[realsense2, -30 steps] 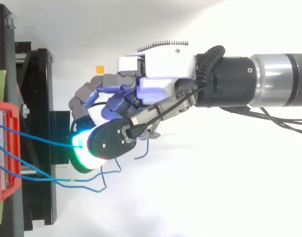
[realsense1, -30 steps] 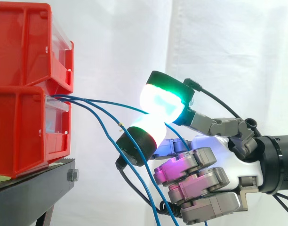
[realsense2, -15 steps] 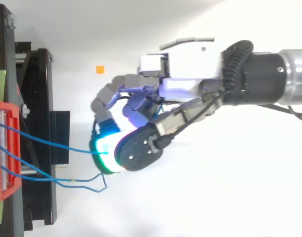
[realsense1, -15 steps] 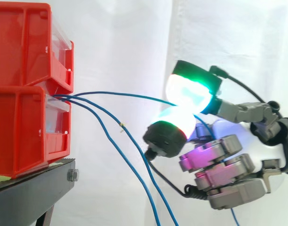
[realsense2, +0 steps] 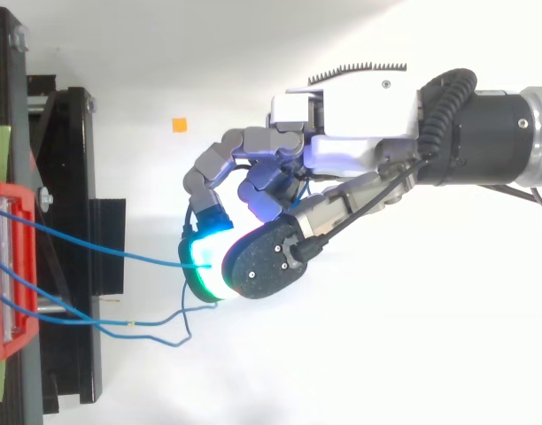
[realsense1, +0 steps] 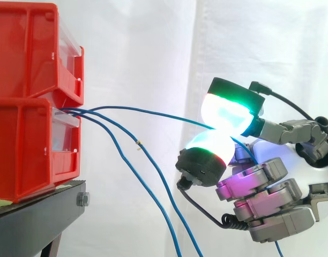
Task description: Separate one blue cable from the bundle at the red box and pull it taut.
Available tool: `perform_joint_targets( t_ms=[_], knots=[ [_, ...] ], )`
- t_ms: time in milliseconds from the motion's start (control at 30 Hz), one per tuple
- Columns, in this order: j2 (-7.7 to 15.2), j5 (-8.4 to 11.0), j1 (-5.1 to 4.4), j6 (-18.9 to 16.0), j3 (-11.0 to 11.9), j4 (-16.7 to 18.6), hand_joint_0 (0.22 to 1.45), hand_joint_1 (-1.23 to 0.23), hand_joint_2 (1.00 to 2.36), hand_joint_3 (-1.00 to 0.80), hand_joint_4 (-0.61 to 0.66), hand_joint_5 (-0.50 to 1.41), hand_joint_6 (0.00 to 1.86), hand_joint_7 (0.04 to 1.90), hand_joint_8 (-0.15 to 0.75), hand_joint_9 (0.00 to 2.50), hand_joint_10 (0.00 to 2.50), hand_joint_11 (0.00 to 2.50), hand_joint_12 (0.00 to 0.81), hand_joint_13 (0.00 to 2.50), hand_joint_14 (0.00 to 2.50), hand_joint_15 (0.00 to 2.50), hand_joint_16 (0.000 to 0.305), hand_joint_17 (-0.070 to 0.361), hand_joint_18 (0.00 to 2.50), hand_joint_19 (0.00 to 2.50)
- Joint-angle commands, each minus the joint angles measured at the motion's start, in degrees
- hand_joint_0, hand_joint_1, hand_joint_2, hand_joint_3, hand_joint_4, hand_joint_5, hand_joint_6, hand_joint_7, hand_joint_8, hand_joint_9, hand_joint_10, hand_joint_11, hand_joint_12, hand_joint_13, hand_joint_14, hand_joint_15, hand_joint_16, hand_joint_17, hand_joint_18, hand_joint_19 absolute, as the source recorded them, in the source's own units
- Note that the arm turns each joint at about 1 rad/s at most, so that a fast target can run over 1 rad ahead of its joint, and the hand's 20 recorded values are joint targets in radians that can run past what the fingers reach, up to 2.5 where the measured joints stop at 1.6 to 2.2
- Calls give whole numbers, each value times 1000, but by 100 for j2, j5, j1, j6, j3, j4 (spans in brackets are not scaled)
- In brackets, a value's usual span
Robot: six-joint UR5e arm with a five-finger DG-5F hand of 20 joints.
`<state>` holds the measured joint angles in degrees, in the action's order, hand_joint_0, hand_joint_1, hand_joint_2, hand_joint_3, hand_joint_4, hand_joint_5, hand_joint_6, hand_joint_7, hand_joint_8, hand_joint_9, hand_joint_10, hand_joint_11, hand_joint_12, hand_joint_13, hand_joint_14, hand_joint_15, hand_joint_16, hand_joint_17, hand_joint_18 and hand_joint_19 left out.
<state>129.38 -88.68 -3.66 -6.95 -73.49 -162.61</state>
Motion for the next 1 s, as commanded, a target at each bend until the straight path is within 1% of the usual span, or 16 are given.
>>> perform_joint_targets(
  t_ms=[0,467,500,533,633,733,967],
  knots=[
    [-1,0,6,1,-8,1,813,-828,1015,-295,-260,-187,940,1346,249,737,2365,1338,311,921,2500,1380,27,61,1269,1862],
    [-1,0,6,1,-8,1,812,-829,1015,-295,-257,-187,940,1350,249,737,2361,1337,311,922,2500,1380,28,62,1267,1864],
    [-1,0,-3,1,1,1,814,-829,1015,-299,-259,-187,940,1344,250,736,2348,1374,311,921,2500,1380,28,62,1268,1860],
    [-1,0,-3,1,-8,-8,813,-829,1015,-297,-258,-187,940,1349,247,736,2361,1330,312,922,2500,1387,28,62,1266,1864],
    [-1,0,-3,1,-8,1,812,-828,1015,-297,-256,-187,940,1341,248,734,2357,1351,311,919,2500,1403,27,60,1265,1865],
    [-1,0,-3,1,1,1,812,-828,1016,-299,-260,-187,940,1345,247,734,2365,1325,309,919,2500,1365,27,60,1262,1876],
    [-1,0,-3,1,-8,-8,812,-829,1015,-300,-258,-187,941,1334,248,734,2369,1343,318,921,2500,1400,27,60,1263,1868]
  ],
)
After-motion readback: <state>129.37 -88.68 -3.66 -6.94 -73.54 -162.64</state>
